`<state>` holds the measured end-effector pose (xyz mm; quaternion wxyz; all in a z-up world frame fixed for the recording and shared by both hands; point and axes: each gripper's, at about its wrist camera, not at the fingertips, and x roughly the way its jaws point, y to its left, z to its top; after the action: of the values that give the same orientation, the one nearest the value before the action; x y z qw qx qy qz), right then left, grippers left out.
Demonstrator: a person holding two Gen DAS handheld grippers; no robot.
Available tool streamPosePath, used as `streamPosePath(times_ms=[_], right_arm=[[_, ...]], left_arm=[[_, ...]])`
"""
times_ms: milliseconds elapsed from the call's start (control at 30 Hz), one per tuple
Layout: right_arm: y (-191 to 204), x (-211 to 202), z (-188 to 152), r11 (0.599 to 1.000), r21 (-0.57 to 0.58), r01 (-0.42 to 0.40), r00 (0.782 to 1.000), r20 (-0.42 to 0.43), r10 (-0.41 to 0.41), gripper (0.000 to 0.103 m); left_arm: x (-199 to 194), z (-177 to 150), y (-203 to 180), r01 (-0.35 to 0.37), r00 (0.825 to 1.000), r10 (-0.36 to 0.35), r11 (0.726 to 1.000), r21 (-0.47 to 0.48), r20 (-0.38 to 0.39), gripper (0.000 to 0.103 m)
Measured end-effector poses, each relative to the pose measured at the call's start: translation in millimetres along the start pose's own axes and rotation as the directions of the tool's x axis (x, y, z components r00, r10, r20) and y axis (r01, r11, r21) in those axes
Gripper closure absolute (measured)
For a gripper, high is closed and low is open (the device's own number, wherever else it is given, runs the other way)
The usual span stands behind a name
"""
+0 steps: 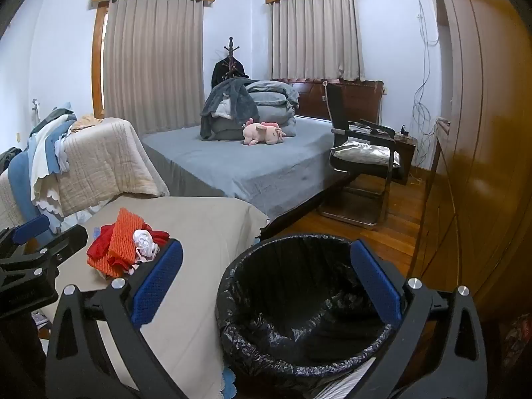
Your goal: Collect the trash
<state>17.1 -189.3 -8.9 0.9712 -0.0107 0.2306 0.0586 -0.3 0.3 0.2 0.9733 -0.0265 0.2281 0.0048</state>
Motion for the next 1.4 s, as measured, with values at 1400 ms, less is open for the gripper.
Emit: streamPosePath(times_ms=[1400], right_arm=[[4.5, 4.4, -2.1, 1.0, -0.002, 0.0, 1.0, -0.008, 0.0, 0.005]], left_arm=[[3.0, -3.2, 4.2, -0.001, 1.0, 0.001, 1.0, 0.004, -0.003, 0.006]])
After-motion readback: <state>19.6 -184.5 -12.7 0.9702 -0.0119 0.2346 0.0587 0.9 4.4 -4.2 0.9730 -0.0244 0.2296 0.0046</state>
